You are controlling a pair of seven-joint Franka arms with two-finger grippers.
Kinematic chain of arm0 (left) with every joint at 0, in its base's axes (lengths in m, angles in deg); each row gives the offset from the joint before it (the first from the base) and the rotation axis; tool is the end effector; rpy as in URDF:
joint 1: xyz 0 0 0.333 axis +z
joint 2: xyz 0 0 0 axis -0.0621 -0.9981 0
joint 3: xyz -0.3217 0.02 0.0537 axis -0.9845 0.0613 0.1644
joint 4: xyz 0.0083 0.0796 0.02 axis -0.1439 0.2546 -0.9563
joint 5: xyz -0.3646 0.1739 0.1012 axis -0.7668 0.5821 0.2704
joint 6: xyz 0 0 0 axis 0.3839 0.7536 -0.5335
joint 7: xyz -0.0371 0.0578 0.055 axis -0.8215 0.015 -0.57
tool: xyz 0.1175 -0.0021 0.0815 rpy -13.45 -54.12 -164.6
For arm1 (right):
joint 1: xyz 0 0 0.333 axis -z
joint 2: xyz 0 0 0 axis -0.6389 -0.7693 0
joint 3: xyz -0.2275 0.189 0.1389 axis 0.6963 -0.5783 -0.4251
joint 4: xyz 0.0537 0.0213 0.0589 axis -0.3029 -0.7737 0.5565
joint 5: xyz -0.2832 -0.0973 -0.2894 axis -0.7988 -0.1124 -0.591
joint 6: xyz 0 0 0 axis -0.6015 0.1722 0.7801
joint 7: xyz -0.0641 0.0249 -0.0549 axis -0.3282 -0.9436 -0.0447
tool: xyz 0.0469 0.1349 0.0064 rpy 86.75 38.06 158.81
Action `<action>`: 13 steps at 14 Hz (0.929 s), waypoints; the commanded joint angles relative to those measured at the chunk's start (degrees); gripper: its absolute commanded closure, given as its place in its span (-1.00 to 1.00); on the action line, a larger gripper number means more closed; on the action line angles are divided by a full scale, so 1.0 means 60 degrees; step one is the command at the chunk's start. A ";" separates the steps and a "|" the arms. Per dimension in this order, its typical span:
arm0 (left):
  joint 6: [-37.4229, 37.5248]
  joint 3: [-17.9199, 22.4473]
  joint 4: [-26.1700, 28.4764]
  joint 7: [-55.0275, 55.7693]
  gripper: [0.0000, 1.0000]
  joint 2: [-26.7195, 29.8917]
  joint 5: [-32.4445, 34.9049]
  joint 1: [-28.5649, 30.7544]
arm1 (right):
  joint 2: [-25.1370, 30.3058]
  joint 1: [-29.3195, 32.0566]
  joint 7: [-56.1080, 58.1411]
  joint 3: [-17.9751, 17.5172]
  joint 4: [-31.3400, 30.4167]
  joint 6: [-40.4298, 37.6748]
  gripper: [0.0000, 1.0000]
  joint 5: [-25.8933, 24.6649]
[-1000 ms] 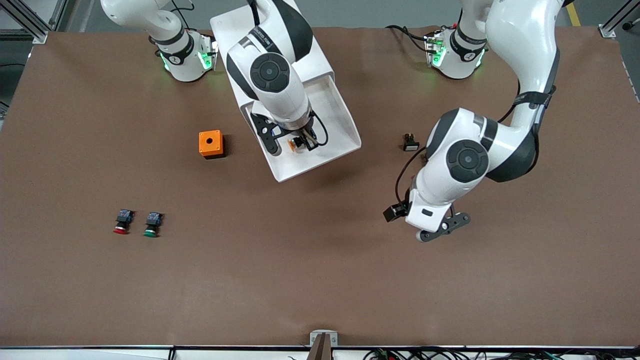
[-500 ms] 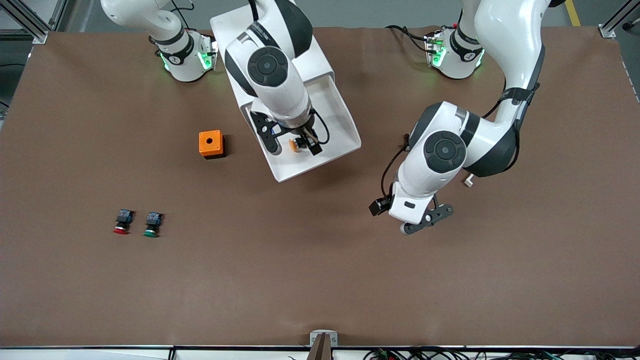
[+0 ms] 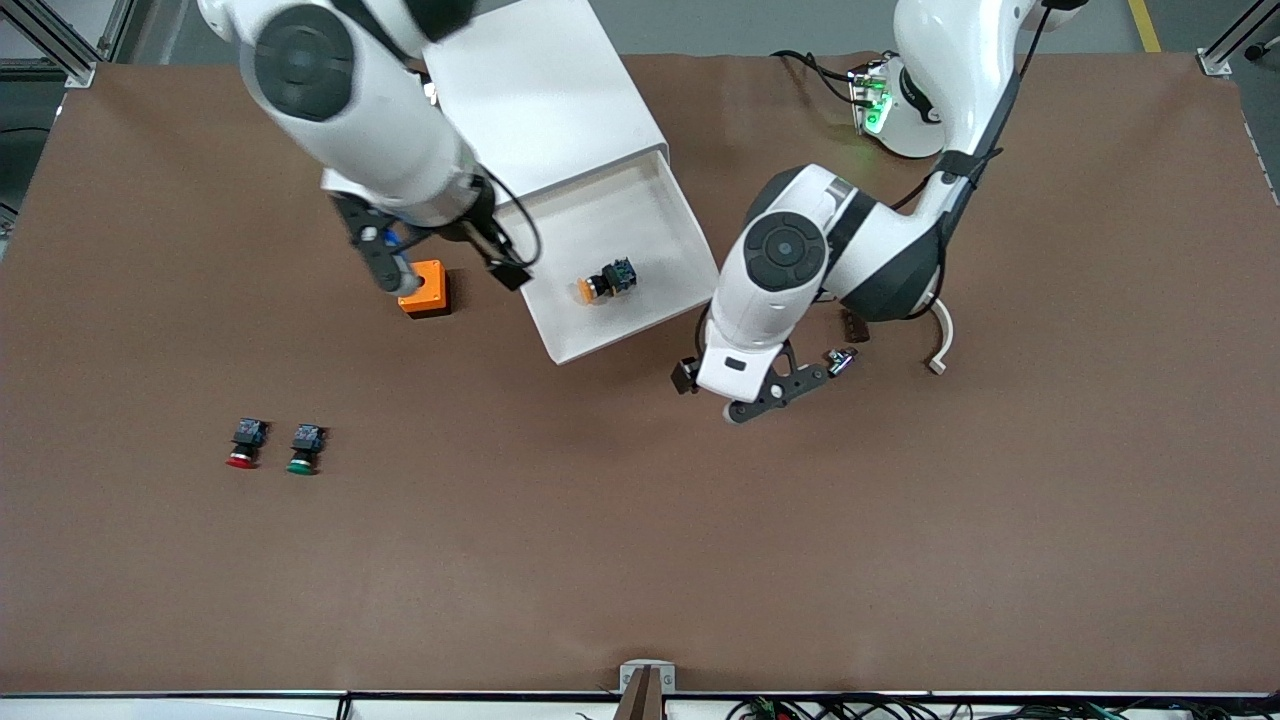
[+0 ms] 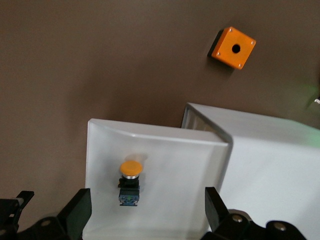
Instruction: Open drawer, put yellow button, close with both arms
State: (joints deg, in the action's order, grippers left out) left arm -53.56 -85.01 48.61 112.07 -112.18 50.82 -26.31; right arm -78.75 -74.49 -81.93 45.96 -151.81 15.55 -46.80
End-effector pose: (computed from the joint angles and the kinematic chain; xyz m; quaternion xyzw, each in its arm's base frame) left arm 0.5860 -0.4501 0.3424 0.9777 0.2069 -0.0180 0.0299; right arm 0.5448 0.3289 0.5674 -0.8818 0.4550 0.1237 0.0115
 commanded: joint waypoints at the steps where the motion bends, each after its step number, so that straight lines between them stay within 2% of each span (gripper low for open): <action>1: -0.0065 -0.0005 0.0032 0.0150 -1.00 -0.0174 0.0091 -0.0308 | 0.0690 0.1309 0.2751 -0.0093 -0.0128 -0.0883 -1.00 -0.0013; 3: -0.0254 -0.0005 0.0032 0.0353 -1.00 -0.0306 -0.0083 -0.0557 | 0.0924 0.2334 0.4905 -0.0093 -0.0129 -0.1382 -1.00 -0.0245; 5: -0.0270 -0.0005 0.0032 0.0646 -1.00 -0.0379 -0.0463 -0.0733 | 0.1129 0.3053 0.6869 -0.0093 -0.0318 -0.1647 -1.00 -0.0946; 8: -0.0270 -0.0063 0.0134 0.0721 -1.00 -0.0380 -0.1065 -0.0865 | 0.1321 0.4312 0.9127 -0.0093 -0.0670 -0.1604 -1.00 -0.1097; 10: -0.0270 -0.0078 0.0134 0.1100 -1.00 -0.0365 -0.1066 -0.1084 | 0.1306 0.4914 1.0200 -0.0093 -0.0801 -0.1560 -1.00 -0.1126; 13: -0.0270 -0.0078 0.0134 0.1569 -1.00 -0.0365 -0.1066 -0.1509 | 0.1248 0.5224 1.0962 -0.0093 -0.0904 -0.1298 -1.00 -0.1725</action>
State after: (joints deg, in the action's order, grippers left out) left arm -54.79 -85.50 49.10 118.81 -114.78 45.28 -33.37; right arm -72.63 -44.12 -18.88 46.65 -155.17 6.14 -54.95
